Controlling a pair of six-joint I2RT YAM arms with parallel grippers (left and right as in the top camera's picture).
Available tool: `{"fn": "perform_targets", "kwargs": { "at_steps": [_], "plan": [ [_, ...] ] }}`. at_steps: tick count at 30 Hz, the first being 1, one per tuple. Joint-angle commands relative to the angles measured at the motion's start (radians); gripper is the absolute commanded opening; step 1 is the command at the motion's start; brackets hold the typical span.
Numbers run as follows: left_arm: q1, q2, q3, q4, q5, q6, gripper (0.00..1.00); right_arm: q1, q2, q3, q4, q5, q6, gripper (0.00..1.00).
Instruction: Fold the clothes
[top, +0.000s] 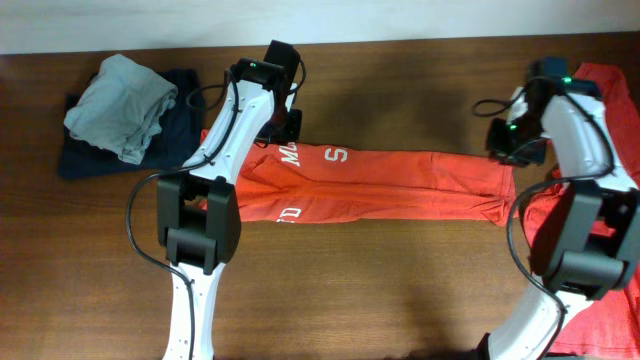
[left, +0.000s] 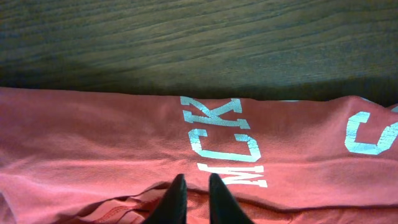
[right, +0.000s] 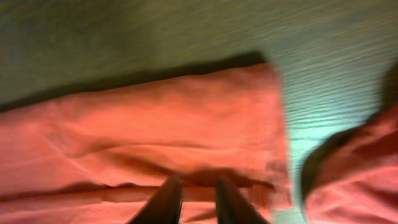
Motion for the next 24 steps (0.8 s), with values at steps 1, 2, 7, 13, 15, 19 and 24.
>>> {"fn": "perform_targets", "kwargs": {
  "at_steps": [1,2,7,13,15,19,24],
  "plan": [
    [0.006,-0.020,0.008,0.003,-0.011,0.011,0.25,-0.075,-0.027,0.003,-0.011,-0.002,-0.061,0.33],
    [0.006,-0.020,0.008,0.006,-0.011,0.011,0.34,-0.093,-0.027,-0.003,-0.009,-0.002,-0.069,0.37],
    [0.006,-0.020,0.008,0.010,-0.011,0.011,0.66,-0.163,-0.018,-0.061,0.069,-0.059,-0.100,0.51],
    [0.006,-0.020,0.008,0.009,-0.011,0.011,0.69,-0.178,-0.018,-0.206,0.223,-0.178,-0.183,0.52],
    [0.006,-0.020,0.008,0.008,-0.011,0.011,0.69,-0.180,-0.018,-0.272,0.303,-0.179,-0.193,0.52],
    [0.006,-0.020,0.008,0.008,-0.011,0.011,0.70,-0.179,-0.018,-0.365,0.417,-0.185,-0.219,0.52],
    [0.006,-0.020,0.008,0.008,-0.011,0.011,0.70,-0.179,-0.018,-0.451,0.517,-0.191,-0.224,0.36]
  ]
}}
